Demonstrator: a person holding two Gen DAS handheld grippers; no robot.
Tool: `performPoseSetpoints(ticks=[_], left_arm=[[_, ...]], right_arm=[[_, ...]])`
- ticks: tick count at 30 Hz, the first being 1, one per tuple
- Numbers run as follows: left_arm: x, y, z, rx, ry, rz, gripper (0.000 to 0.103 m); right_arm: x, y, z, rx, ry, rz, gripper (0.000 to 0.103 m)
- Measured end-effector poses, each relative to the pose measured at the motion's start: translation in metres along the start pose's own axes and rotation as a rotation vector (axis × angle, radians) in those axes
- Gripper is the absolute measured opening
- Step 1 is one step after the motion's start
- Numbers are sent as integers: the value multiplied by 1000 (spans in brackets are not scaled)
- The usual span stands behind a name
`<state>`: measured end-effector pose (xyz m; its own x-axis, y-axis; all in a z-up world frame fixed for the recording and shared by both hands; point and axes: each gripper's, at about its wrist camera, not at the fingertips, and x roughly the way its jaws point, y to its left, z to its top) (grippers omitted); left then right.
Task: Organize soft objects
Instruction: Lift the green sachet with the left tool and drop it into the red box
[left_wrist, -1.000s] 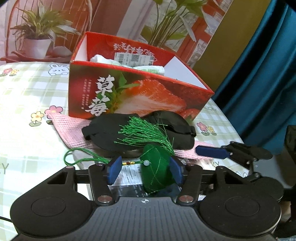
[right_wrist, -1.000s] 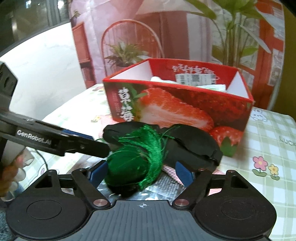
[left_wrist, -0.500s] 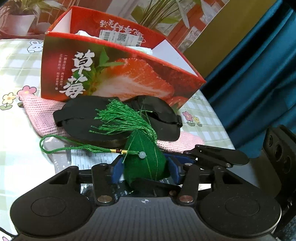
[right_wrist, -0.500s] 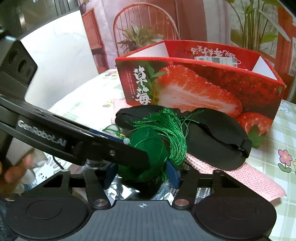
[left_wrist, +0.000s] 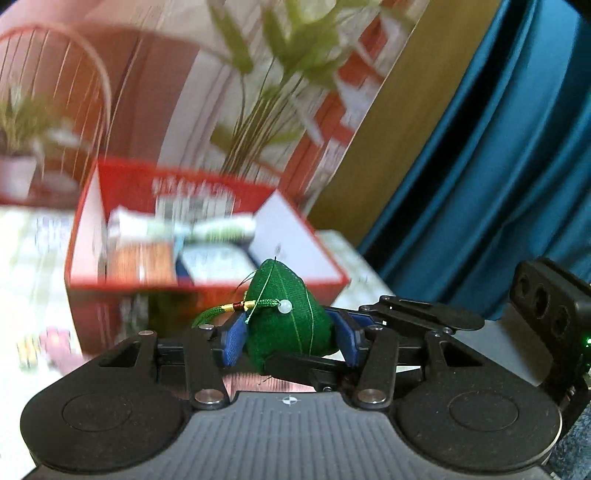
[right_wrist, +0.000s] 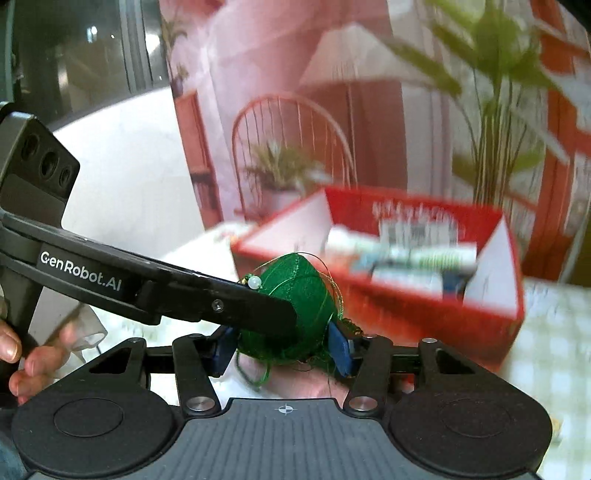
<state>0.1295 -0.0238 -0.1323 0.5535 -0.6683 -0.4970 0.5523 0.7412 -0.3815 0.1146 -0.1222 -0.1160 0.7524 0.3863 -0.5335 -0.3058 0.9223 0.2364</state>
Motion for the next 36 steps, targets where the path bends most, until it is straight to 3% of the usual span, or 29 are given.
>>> performPoseSetpoints(ticks=[11, 18, 26, 36], left_arm=[[-1, -12, 78, 33, -135, -6, 53], [21, -18, 100, 89, -152, -4, 54], [62, 0, 96, -1, -63, -79, 57], [100, 7, 82, -2, 25, -68, 57]], right_arm=[[-2, -16, 83, -65, -149, -43, 49], [6, -27, 112, -113, -198, -116, 49], [23, -48, 100, -95, -156, -194, 50], [43, -70, 73, -32, -74, -232, 50]])
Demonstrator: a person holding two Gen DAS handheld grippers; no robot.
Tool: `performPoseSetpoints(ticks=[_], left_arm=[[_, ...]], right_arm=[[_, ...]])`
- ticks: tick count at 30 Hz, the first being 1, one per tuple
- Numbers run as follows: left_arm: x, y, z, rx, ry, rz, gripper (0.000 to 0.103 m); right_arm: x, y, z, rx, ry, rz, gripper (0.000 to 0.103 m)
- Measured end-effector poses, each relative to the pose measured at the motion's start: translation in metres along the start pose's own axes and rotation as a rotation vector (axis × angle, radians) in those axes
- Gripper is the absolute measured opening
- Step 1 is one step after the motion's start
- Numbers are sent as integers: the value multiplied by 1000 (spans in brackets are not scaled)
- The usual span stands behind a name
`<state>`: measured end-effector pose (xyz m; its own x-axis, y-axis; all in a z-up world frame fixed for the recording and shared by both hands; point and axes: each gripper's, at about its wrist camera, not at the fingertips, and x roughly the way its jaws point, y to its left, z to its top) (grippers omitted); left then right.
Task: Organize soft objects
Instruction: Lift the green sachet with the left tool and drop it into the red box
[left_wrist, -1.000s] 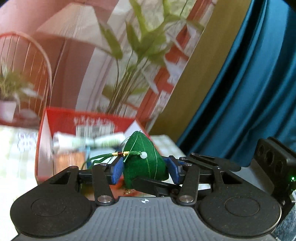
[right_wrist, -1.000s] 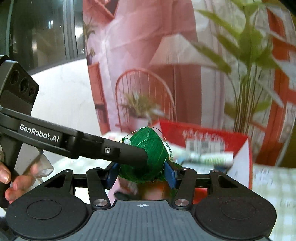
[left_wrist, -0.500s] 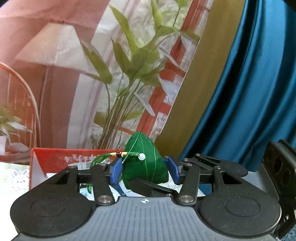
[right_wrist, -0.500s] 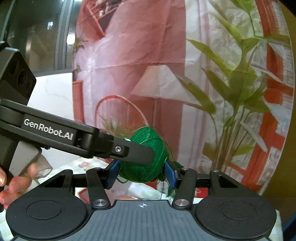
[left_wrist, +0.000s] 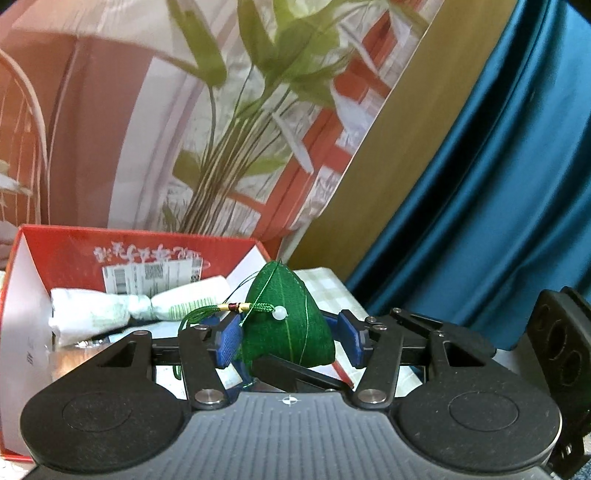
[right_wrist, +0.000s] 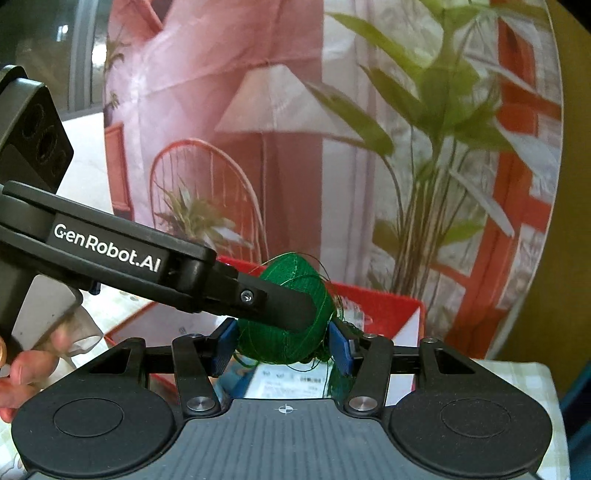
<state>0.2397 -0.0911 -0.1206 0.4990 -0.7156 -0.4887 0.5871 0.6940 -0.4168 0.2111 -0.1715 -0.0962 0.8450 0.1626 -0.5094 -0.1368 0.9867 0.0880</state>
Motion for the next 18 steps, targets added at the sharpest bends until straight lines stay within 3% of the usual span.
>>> performPoseSetpoints(ticks=[18], left_arm=[[34, 2, -18, -12, 92, -11, 57]], right_arm=[[8, -17, -39, 92, 81, -59, 50]])
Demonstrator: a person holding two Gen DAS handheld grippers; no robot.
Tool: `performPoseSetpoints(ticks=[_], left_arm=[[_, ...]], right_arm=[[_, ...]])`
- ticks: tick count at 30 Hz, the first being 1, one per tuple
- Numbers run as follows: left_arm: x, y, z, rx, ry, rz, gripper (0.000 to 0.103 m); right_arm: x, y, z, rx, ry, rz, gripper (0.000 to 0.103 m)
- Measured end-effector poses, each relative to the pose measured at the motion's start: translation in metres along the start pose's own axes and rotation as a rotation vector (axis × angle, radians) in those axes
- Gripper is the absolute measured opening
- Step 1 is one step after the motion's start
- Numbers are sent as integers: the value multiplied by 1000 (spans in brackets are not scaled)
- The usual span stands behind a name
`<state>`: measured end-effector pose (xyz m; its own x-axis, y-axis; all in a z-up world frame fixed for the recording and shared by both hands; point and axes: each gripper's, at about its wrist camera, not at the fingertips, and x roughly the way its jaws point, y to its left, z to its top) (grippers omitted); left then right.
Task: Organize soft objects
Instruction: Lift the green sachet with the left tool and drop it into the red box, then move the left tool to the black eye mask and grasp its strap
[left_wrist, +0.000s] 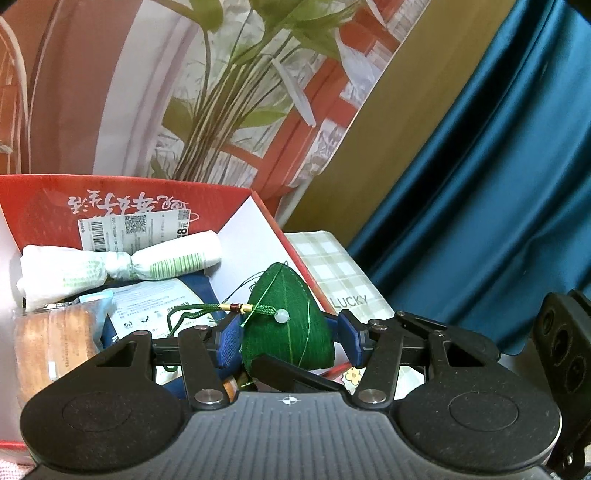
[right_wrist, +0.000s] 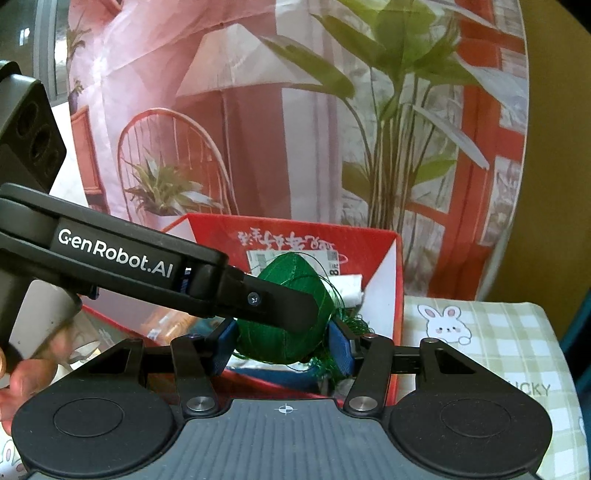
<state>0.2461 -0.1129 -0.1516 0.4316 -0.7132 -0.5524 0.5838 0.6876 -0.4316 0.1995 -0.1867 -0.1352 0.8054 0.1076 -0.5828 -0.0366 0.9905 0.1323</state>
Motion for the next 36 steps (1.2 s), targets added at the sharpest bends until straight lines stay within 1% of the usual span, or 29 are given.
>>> performPoseSetpoints(ticks=[6, 10, 11, 12, 13, 15, 16, 18, 19, 20, 21, 22, 24, 27, 32, 36], left_arm=[[2, -1, -1, 13, 5, 18, 57], [-2, 0, -3, 23, -4, 74, 62], [-4, 1, -3, 21, -6, 90, 67], [-6, 2, -4, 23, -8, 108, 73], [-10, 2, -5, 29, -14, 126, 76], [-18, 2, -8, 49, -35, 163, 86], [-22, 1, -9, 56, -42, 182, 88], [-31, 2, -11, 72, -47, 227, 98], [-36, 1, -13, 82, -48, 255, 99], [-40, 1, -15, 94, -50, 284, 100], [-46, 0, -17, 110, -55, 312, 100], [-52, -1, -20, 126, -63, 337, 101], [-64, -4, -27, 147, -84, 379, 103], [-85, -7, -39, 155, -129, 431, 103], [-108, -5, -59, 96, -155, 476, 103], [-116, 2, -76, 58, -166, 512, 103]], right_arm=[[3, -2, -4, 7, 7, -26, 51], [3, -6, -6, 13, 2, -48, 51], [3, -7, -7, 15, 4, -53, 52], [2, -7, -8, 16, 5, -56, 56], [1, -7, -9, 14, 3, -61, 58], [-2, -5, -10, 7, -7, -74, 65], [-4, -5, -11, 4, -13, -76, 69], [-9, -3, -14, 3, -27, -85, 82], [-11, -2, -15, 3, -34, -93, 84], [-14, -1, -17, 2, -41, -99, 90], [-16, 0, -18, 1, -47, -104, 100], [-19, 1, -20, 0, -55, -110, 103], [-26, 3, -24, -3, -79, -117, 102], [-34, 6, -31, 6, -83, -115, 103], [-46, 14, -44, 23, -98, -112, 103], [-50, 21, -59, 31, -81, -102, 103]])
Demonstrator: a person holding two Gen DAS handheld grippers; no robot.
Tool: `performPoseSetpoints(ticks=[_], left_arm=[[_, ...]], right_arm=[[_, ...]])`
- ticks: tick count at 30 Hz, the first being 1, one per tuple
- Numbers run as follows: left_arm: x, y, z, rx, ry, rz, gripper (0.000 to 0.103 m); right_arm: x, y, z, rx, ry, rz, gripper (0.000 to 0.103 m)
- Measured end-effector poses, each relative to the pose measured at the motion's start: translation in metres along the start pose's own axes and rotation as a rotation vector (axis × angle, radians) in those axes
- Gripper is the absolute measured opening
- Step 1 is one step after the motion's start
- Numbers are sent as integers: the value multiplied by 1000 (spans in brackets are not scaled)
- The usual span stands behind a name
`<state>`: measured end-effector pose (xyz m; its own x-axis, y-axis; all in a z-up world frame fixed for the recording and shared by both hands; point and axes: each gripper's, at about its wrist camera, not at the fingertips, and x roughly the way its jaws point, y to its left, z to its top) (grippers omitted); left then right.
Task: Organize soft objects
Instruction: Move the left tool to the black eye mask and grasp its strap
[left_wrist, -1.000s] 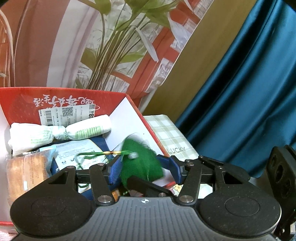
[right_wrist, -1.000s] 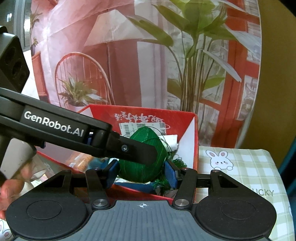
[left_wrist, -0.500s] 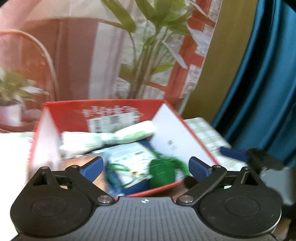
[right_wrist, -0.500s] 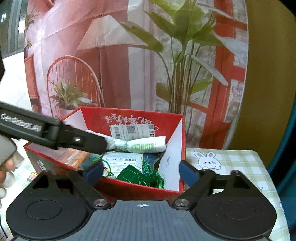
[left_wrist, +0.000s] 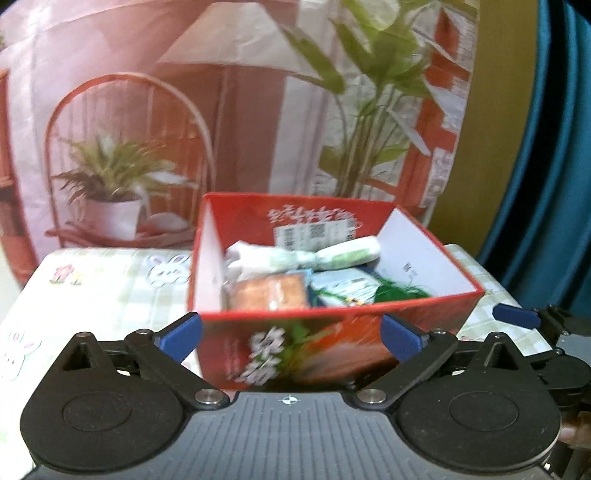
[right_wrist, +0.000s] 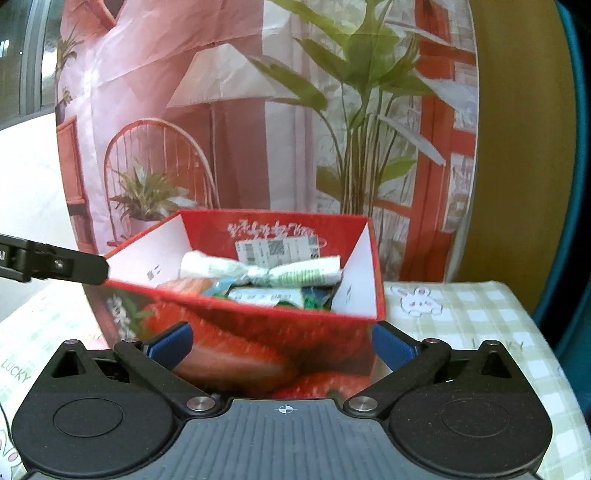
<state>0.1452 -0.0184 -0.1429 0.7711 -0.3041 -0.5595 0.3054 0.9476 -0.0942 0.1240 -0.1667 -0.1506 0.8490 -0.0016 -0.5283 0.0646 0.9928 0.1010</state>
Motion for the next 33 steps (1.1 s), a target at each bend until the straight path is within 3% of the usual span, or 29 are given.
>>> performPoseSetpoints(ticks=[15, 25, 28, 30, 33], left_arm=[[20, 27, -39, -152, 100, 38, 101], [33, 35, -60, -223, 193, 21, 99], [34, 34, -60, -222, 194, 2, 92], [35, 32, -60, -213, 191, -25, 79], [38, 29, -59, -201, 190, -58, 75]], right_arm=[[46, 14, -51, -4, 203, -56, 103], [44, 16, -70, -9, 194, -33, 103], [44, 13, -72, 4, 191, -26, 103], [44, 12, -74, 11, 187, -19, 103], [46, 10, -76, 25, 187, -12, 103]])
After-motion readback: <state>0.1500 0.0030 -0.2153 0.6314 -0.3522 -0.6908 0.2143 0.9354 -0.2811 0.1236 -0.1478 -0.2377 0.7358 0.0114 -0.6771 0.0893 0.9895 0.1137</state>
